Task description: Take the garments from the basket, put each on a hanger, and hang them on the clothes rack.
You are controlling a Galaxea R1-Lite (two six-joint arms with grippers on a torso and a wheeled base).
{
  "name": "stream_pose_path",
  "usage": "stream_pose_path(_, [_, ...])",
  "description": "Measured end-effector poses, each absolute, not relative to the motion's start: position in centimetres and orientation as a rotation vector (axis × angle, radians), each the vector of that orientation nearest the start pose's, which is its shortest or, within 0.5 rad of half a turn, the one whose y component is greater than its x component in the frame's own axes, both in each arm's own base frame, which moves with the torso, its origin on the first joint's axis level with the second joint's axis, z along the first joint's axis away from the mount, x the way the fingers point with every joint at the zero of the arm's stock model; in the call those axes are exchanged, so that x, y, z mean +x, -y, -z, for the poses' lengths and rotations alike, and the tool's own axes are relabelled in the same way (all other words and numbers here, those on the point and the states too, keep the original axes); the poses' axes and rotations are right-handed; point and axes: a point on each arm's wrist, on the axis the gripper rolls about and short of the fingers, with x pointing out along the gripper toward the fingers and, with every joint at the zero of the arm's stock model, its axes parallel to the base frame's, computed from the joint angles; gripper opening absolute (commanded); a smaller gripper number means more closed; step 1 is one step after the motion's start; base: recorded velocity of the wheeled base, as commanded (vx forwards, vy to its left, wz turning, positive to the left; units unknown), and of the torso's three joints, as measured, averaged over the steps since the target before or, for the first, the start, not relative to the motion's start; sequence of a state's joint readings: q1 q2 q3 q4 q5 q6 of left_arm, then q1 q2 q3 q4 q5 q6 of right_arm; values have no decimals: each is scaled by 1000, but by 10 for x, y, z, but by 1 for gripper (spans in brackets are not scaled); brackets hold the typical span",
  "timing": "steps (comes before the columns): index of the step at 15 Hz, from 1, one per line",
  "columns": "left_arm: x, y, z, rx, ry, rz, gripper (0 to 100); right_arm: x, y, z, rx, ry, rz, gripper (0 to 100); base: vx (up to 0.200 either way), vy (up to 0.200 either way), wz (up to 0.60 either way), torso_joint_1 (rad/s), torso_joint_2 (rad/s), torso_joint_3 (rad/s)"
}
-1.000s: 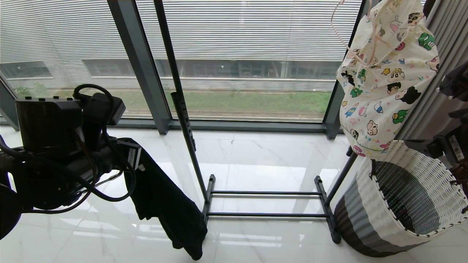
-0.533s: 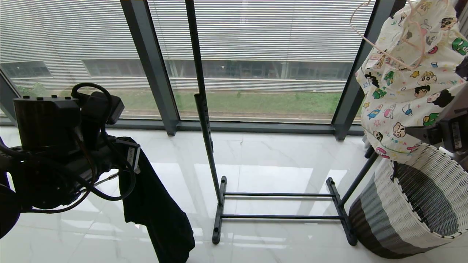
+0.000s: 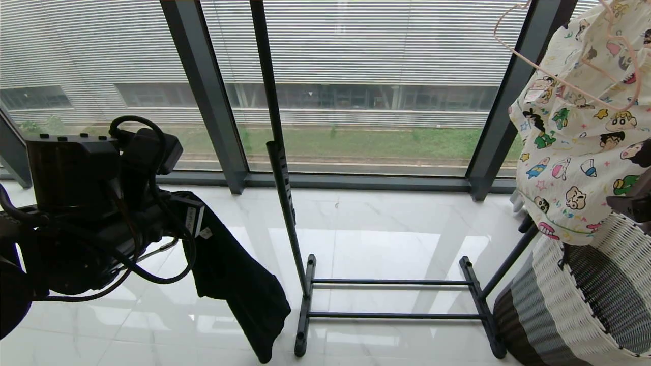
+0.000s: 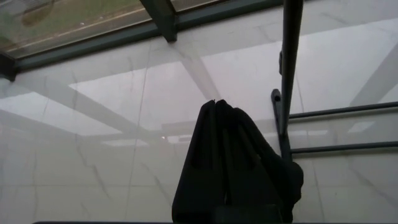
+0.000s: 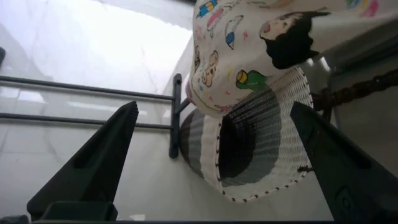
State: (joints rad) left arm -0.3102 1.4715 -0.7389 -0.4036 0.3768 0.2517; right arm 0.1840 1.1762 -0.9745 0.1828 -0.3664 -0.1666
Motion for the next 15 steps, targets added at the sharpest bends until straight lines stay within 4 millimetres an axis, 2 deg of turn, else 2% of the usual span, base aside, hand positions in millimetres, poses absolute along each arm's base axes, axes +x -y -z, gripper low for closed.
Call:
stream_pose_path(5, [236, 67, -207, 359, -312, -27, 0, 156, -20, -281, -250, -320, 169, 100, 0, 0, 0, 25, -67, -43])
stream_pose_path(15, [234, 67, -208, 356, -305, -28, 0, 154, -20, -284, -245, -303, 170, 100, 0, 0, 0, 173, -448, -271])
